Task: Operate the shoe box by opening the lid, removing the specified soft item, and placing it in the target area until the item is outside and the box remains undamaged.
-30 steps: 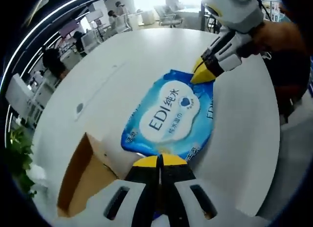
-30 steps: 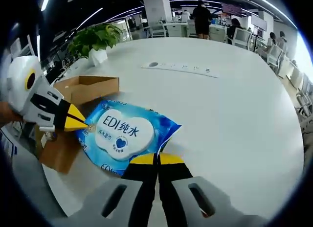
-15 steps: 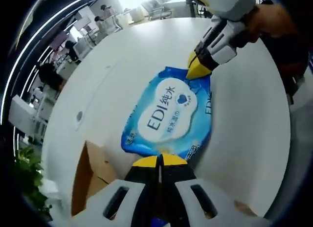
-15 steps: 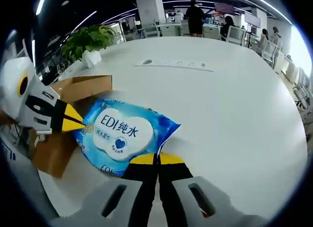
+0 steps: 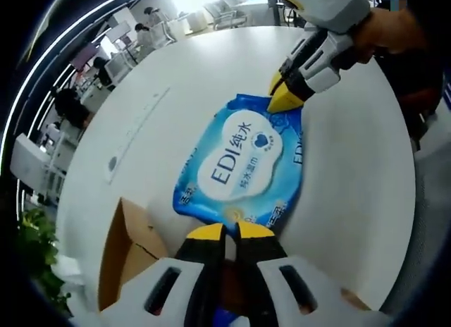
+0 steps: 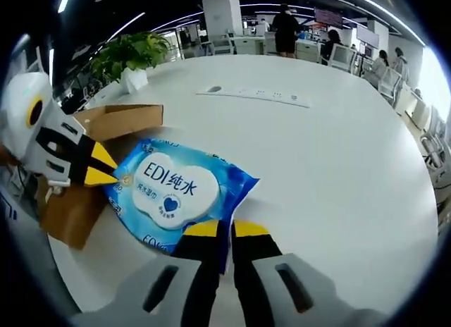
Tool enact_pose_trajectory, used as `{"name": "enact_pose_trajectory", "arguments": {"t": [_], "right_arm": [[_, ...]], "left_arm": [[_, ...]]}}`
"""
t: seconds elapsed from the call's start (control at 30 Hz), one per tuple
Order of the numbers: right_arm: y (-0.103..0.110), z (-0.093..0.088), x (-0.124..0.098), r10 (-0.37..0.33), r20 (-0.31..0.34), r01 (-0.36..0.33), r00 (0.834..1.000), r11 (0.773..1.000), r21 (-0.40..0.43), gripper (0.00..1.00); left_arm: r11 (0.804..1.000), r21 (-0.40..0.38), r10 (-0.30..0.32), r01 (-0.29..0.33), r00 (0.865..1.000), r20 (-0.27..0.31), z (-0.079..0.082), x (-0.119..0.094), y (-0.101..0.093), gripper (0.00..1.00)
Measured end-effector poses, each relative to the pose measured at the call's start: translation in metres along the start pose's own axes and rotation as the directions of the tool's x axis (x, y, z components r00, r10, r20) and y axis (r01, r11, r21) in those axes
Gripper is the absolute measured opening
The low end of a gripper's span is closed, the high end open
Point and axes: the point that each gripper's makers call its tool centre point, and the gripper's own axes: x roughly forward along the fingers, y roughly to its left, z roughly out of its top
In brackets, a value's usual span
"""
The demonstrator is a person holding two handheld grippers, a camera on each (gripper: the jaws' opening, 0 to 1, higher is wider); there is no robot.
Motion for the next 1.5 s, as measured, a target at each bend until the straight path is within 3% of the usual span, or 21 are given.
{"name": "enact_pose_trajectory", "arguments": {"t": [0.33,0.6,0.73,1.17,1.5], "right_arm": [[0.002,0.002,-0.014,-0.019,0.026,0.019,0.999,1.0,-0.014,0.1],[0.007,0.004,-0.027,-0.015,0.048,0.016,0.999,1.0,-0.022,0.14],[0.013,0.006,-0.034,-0.003,0.059,0.005,0.998,1.0,-0.029,0.16],[0.027,0.011,-0.053,0.029,0.07,-0.024,0.997,0.996,-0.082,0.24],[0.05,0.021,-0.064,0.074,0.084,-0.064,0.994,0.991,-0.119,0.28]], "left_arm": [[0.996,-0.082,-0.035,0.04,0.997,0.065,0.002,-0.009,-0.003,0.14],[0.986,-0.153,-0.051,0.069,0.992,0.119,0.005,-0.025,-0.006,0.15],[0.96,-0.252,-0.075,0.122,0.979,0.188,0.009,-0.034,-0.008,0.17],[0.939,-0.323,-0.04,0.118,0.97,0.239,-0.007,-0.065,0.005,0.23],[0.938,-0.327,-0.027,0.117,0.964,0.266,-0.025,-0.088,0.012,0.27]]}}
